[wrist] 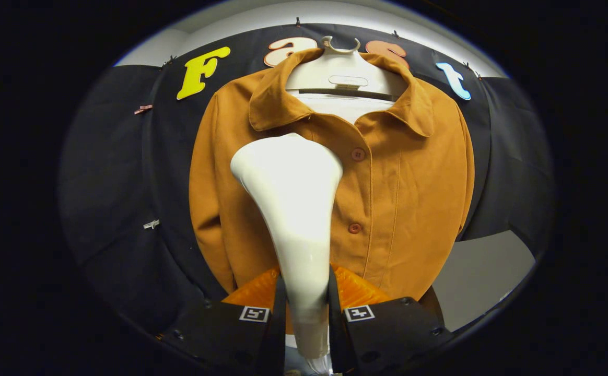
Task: Iron the clothes twice with a garment steamer, once on the left side and once on the right side.
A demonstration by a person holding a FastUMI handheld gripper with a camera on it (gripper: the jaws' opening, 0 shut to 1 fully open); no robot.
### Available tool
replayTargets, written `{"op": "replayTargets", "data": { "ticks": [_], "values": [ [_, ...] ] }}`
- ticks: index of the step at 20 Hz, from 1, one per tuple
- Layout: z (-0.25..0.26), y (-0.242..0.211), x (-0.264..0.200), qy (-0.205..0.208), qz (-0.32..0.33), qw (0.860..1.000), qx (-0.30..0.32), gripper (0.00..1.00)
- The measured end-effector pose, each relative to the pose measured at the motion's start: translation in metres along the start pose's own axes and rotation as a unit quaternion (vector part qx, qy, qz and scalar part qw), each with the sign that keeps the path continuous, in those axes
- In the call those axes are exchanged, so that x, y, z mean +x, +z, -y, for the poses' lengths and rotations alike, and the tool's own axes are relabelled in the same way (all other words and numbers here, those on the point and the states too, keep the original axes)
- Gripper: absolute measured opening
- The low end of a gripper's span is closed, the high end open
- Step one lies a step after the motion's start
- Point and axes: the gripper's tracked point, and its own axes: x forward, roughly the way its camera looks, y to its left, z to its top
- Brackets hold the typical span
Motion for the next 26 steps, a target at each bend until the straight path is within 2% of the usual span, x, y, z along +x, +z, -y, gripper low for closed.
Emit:
{"op": "replayTargets", "data": {
  "ticks": [12,26],
  "values": [
    [-0.009,-0.035,0.04,-0.019,-0.05,0.999,-0.008,0.38],
    [-0.011,-0.104,0.053,-0.032,-0.136,0.99,-0.001,0.38]
  ]
}}
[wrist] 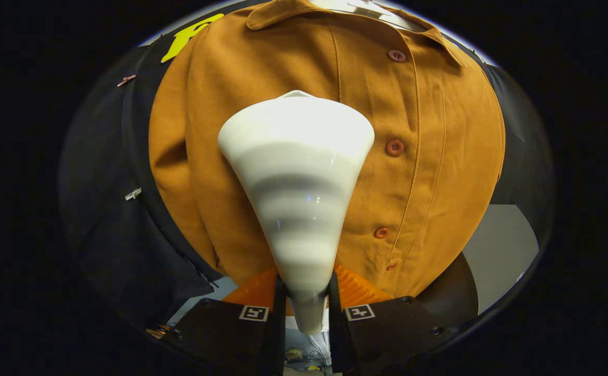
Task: Iron the clothes twice with a garment steamer, once on the left side and once on the right side.
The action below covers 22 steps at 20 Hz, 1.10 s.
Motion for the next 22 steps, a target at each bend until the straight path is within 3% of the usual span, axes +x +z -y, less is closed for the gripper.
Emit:
{"op": "replayTargets", "data": {
  "ticks": [22],
  "values": [
    [0.004,-0.102,0.029,-0.017,-0.12,0.993,0.012,0.38]
  ]
}}
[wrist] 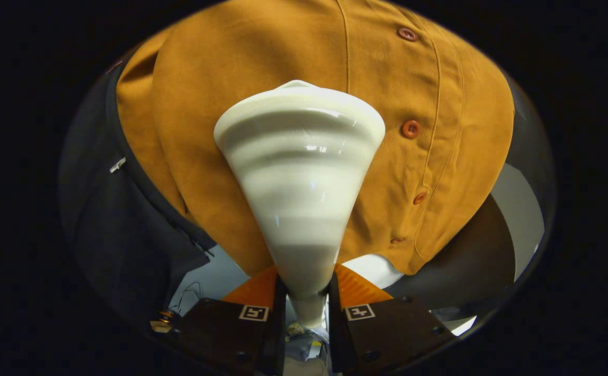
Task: Iron the clothes twice with a garment steamer, once on the left side and once on the right side.
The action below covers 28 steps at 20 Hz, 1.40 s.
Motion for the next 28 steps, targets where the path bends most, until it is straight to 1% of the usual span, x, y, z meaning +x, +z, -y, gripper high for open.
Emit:
{"op": "replayTargets", "data": {
  "ticks": [6,9,11,14,18,22,24,28],
  "values": [
    [0.004,-0.028,0.005,0.007,-0.034,0.999,0.01,0.38],
    [0.006,-0.027,-0.006,0.014,-0.029,0.999,0.008,0.38],
    [0.009,-0.019,-0.017,0.015,-0.004,1.0,-0.001,0.38],
    [0.015,0.004,-0.048,0.02,0.045,0.999,-0.006,0.38],
    [0.019,0.036,-0.09,0.029,0.114,0.993,-0.018,0.38],
    [0.037,0.07,-0.12,0.032,0.186,0.982,-0.009,0.38],
    [0.052,0.08,-0.142,0.032,0.219,0.975,-0.007,0.38],
    [0.075,0.1,-0.179,0.038,0.281,0.959,-0.005,0.38]
  ]
}}
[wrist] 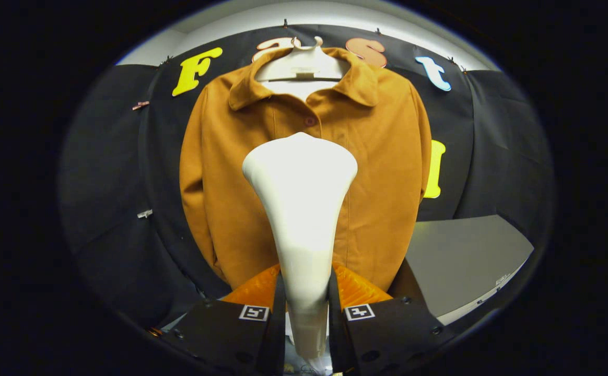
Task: Iron the clothes twice with a garment steamer, once on the left side and once on the right side.
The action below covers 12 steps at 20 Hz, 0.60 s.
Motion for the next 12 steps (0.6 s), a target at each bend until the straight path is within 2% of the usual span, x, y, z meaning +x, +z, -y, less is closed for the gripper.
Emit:
{"op": "replayTargets", "data": {
  "ticks": [6,12],
  "values": [
    [0.02,0.055,-0.027,0.007,0.123,0.992,0.004,0.38],
    [0.031,0.086,-0.054,0.012,0.203,0.979,-0.002,0.38]
  ]
}}
